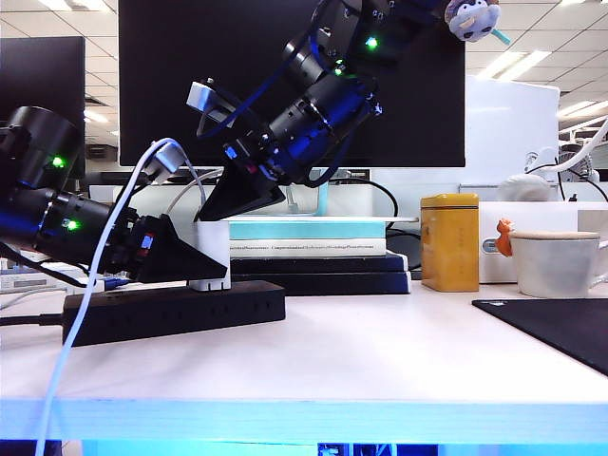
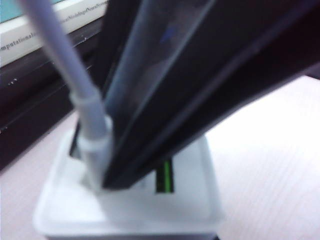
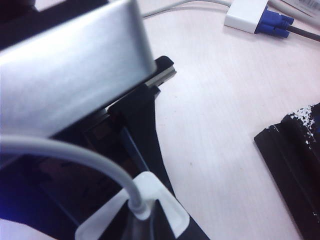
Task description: Plug the white charger into the left socket.
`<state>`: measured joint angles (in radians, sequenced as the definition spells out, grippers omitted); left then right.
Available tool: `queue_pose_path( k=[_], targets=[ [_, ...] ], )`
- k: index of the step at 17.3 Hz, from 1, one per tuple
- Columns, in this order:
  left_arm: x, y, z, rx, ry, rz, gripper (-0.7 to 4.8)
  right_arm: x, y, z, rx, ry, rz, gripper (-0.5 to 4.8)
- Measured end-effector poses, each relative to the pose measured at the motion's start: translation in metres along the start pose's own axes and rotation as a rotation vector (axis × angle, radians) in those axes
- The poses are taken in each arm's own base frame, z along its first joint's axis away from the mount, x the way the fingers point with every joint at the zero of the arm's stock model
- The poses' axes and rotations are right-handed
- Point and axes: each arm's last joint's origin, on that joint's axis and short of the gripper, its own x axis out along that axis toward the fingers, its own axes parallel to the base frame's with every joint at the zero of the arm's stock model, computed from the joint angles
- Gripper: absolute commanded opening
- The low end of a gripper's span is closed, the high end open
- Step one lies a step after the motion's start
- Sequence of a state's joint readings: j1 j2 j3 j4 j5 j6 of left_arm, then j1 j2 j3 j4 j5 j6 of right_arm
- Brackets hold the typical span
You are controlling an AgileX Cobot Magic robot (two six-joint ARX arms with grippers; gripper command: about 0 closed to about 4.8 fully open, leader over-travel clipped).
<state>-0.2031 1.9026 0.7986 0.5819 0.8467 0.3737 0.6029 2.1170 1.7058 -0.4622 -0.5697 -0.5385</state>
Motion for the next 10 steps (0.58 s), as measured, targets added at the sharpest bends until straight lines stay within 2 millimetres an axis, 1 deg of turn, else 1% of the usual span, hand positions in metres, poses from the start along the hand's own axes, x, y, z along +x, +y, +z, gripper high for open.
queue_pose_path(
  k=[2,3,4,9,10],
  targets=[
    [-0.0011,-0.0009,0.0018,-0.006,0.013,0.012,1.29,0.0,0.0,0.0,-0.012,-0.001,0.0,0.51],
    [-0.0015,-0.0017,0.0037,-0.007,0.02,0.023,1.29,0.0,0.0,0.0001,-0.017,-0.002,0.001,0.93],
    [-0.0017,-0.0024,0.0045,-0.009,0.025,0.027,1.29,0.0003,-0.0001,-0.0001,-0.027,-0.002,0.002,1.1],
    [-0.0021,-0.0026,0.0049,-0.012,0.03,0.031,1.29,0.0006,0.0011,-0.0002,-0.028,0.004,0.011,1.06],
    [-0.0021,-0.0027,0.005,-0.012,0.031,0.032,1.29,0.0005,0.0011,-0.0001,-0.028,0.004,0.011,0.62]
  ],
)
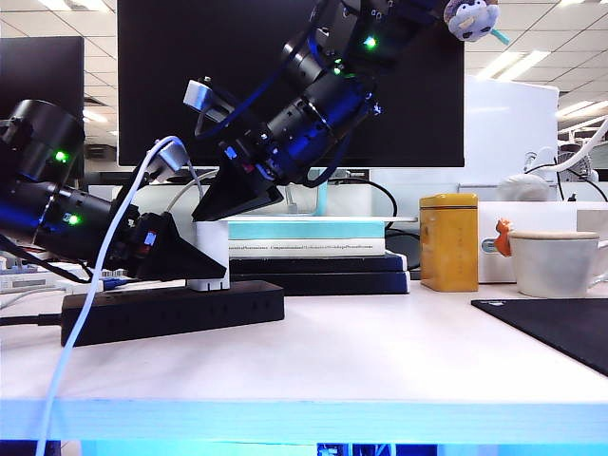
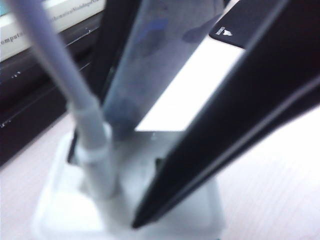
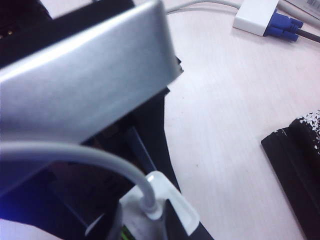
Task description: Plug the white charger into the left socket.
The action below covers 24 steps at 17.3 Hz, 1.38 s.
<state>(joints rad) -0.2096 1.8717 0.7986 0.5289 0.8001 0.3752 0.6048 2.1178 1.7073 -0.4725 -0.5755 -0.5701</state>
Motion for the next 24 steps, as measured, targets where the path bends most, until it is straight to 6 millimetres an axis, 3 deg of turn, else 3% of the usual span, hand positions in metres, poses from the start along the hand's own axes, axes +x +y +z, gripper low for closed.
queue_pose_path(
  k=[7,9,10,12,18,24],
  targets=[
    [-0.005,-0.004,0.007,-0.014,0.049,0.051,1.73,0.0,0.001,0.002,-0.032,0.011,-0.021,0.44],
    [-0.006,-0.005,0.008,-0.02,0.06,0.059,3.23,0.0,0.001,0.002,-0.032,0.011,-0.02,0.44],
    [-0.006,-0.005,0.007,-0.044,0.069,0.061,3.5,0.0,0.002,0.002,-0.031,0.014,-0.016,0.44],
    [-0.009,-0.004,0.0,-0.119,0.117,0.081,3.5,-0.001,0.002,0.001,-0.034,0.02,-0.011,0.44],
    [-0.01,-0.005,0.002,-0.119,0.131,0.11,3.5,-0.001,0.002,0.001,-0.035,0.021,-0.014,0.44],
    [-0.037,-0.015,0.037,-0.083,0.102,0.167,3.38,-0.001,0.002,0.001,-0.036,0.02,-0.014,0.44]
  ],
)
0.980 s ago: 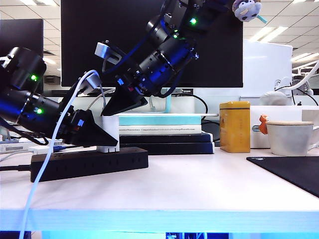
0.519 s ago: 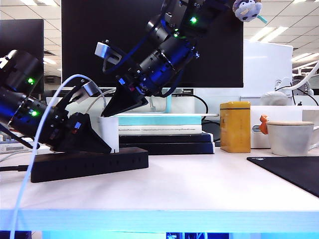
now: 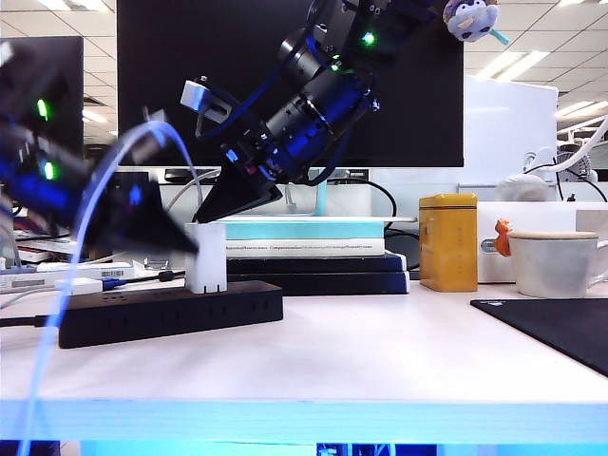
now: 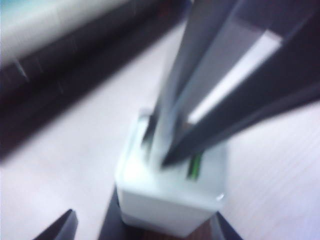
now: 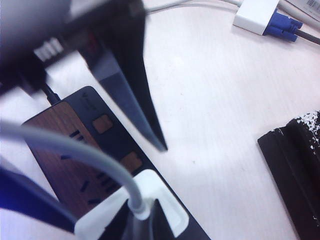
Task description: Plug the white charger into the left socket.
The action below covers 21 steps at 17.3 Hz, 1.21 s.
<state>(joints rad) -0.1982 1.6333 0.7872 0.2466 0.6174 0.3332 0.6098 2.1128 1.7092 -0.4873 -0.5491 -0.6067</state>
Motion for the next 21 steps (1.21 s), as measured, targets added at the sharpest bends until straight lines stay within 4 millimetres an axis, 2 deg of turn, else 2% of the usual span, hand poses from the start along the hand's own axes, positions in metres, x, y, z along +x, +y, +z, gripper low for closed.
queue_pose_path(
  k=[3,7,9,10,11,12,16,17,20,21],
  targets=[
    [-0.008,-0.003,0.008,0.013,-0.002,0.038,3.35,0.001,0.002,0.001,0.001,0.003,-0.002,0.44],
    [-0.009,-0.003,0.008,0.011,0.0,0.049,3.32,0.0,0.002,0.003,0.001,0.001,-0.003,0.6],
    [-0.009,-0.004,0.009,0.012,0.01,0.077,3.32,-0.002,0.003,0.003,0.0,-0.001,-0.005,0.91],
    [-0.01,-0.003,0.009,0.011,0.025,0.105,3.32,-0.003,0.003,0.003,0.002,-0.003,-0.001,0.91],
    [-0.013,0.005,0.011,0.016,0.028,0.249,3.32,-0.005,0.006,0.004,0.001,0.006,0.011,0.91],
    [-0.018,0.01,0.015,0.02,0.02,0.323,3.31,-0.006,0.007,0.005,0.003,0.01,0.012,0.9],
    [-0.02,0.007,0.02,0.032,0.011,0.346,3.3,-0.008,0.008,0.006,0.0,0.007,0.007,0.89],
    [-0.021,0.006,0.022,0.034,0.002,0.328,3.23,-0.008,0.007,0.006,-0.001,0.006,0.007,0.89],
    [-0.02,0.004,0.023,0.039,-0.015,0.282,2.33,-0.008,0.007,0.006,0.0,0.006,0.005,0.8],
    [-0.02,0.003,0.023,0.037,-0.02,0.261,2.21,-0.007,0.007,0.006,0.0,0.005,0.003,0.8]
  ],
)
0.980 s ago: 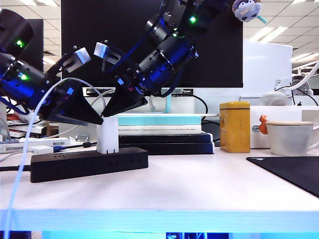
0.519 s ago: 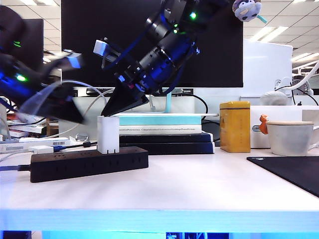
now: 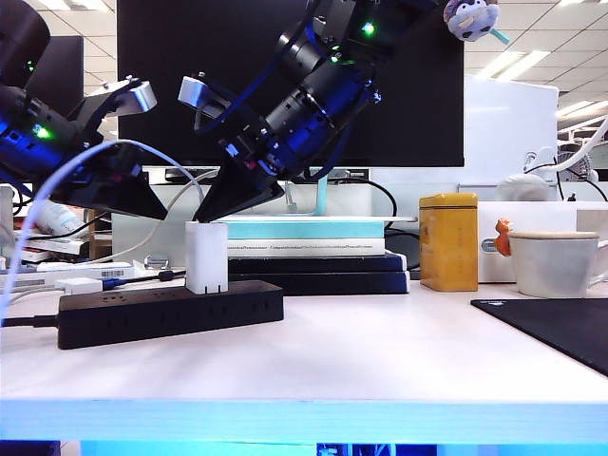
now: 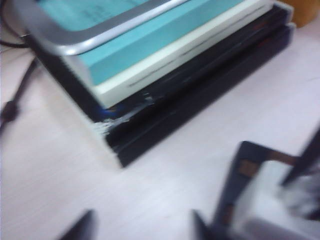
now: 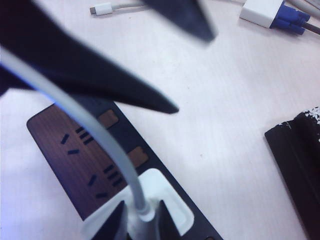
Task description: Plug the white charger into the left socket.
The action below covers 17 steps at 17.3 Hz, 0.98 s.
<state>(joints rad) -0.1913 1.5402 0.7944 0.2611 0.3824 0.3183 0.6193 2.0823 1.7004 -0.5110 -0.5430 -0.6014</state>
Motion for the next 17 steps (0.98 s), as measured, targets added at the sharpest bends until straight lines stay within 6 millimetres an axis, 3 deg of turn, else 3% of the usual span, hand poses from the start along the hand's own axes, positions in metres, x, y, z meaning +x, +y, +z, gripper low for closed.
queue_pose_path(
  k=[1,5,8,10,12,14,16,17],
  targets=[
    [0.0,0.0,0.0,0.0,-0.001,-0.007,1.78,0.0,0.0,0.0,0.001,-0.001,-0.001,0.8],
    [-0.001,0.006,-0.002,0.023,0.081,0.226,1.69,0.0,0.0,0.0,0.0,-0.004,-0.002,0.8],
    [-0.002,0.01,-0.005,0.097,0.153,0.362,-0.06,0.0,0.0,0.0,0.0,-0.004,-0.002,0.8],
    [-0.001,0.008,-0.002,0.09,0.099,0.263,-0.06,0.0,0.0,0.0,0.0,-0.004,-0.002,0.86],
    [0.0,0.003,0.008,0.058,-0.008,0.039,-0.06,0.0,0.0,0.0,-0.001,-0.006,-0.003,0.91],
    [0.0,0.004,0.013,0.017,-0.036,0.012,-0.06,-0.002,0.001,0.001,-0.004,-0.007,-0.006,1.49],
    [0.0,0.006,0.017,0.008,-0.05,0.017,-0.06,-0.005,0.005,0.003,-0.006,-0.004,-0.001,2.47],
    [0.0,0.006,0.017,0.005,-0.05,0.017,-0.06,-0.005,0.006,0.003,-0.004,-0.001,0.003,2.52]
  ],
)
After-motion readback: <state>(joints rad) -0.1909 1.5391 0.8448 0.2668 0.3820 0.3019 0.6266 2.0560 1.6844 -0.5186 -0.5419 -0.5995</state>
